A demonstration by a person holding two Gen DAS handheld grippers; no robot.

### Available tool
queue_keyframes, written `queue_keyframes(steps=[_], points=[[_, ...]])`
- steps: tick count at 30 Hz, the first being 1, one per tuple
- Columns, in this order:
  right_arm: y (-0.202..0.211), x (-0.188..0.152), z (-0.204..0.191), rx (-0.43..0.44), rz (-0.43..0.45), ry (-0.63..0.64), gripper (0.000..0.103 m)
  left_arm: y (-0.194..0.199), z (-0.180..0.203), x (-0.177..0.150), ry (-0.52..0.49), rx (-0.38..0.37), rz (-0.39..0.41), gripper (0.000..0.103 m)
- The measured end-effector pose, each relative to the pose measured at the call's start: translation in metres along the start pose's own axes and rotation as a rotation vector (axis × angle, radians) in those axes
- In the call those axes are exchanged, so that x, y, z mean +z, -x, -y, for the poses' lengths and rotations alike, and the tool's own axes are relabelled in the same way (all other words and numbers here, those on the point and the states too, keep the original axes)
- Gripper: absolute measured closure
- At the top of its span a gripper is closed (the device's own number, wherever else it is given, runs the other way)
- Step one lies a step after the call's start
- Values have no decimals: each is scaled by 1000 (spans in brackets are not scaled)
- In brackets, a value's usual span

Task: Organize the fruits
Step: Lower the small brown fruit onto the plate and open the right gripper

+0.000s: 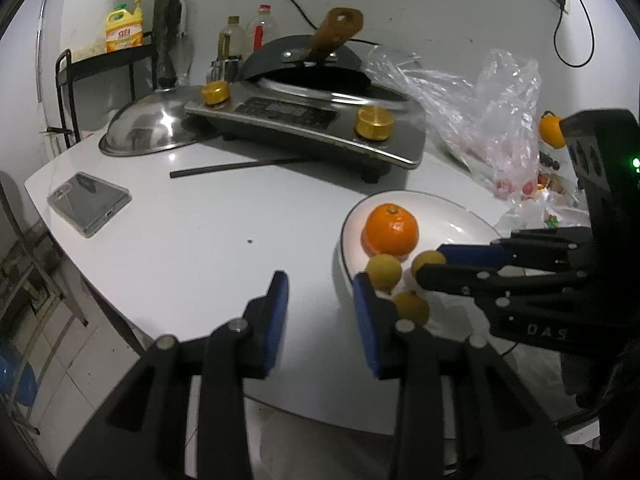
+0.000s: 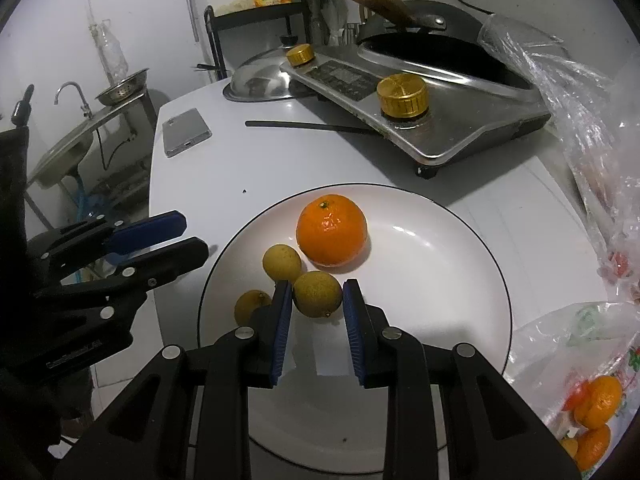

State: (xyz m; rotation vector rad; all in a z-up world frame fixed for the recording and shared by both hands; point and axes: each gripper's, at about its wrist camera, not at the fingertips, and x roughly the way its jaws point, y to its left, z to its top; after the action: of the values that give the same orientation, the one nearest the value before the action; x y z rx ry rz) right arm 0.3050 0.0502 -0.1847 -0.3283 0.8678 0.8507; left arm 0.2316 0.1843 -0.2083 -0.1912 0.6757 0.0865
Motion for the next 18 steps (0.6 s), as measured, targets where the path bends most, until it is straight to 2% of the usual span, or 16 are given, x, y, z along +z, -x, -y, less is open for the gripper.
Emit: queue_keyframes(steps=[4,5,6,7,16,18], points=[[-5,3,0,-3,-6,0,75,-2,-5,-1,11,1,-2,63],[-6,4,-1,-4,-8,-1,75,-3,-6,-1,14,0,-3,61],[-7,4,-1,-5,-10,1,75,-3,-7,-1,16,-1,-2,50],[-9,5,-2,-7,-13,3,75,-2,-8,-2,25,-5,1,49],[-9,5,-6,-26,-15,14,75,4,-8,-3,20,5,7,49],[-8,5,-6,-28,-13,16,70,5,-8,-3,18,6,9,49]])
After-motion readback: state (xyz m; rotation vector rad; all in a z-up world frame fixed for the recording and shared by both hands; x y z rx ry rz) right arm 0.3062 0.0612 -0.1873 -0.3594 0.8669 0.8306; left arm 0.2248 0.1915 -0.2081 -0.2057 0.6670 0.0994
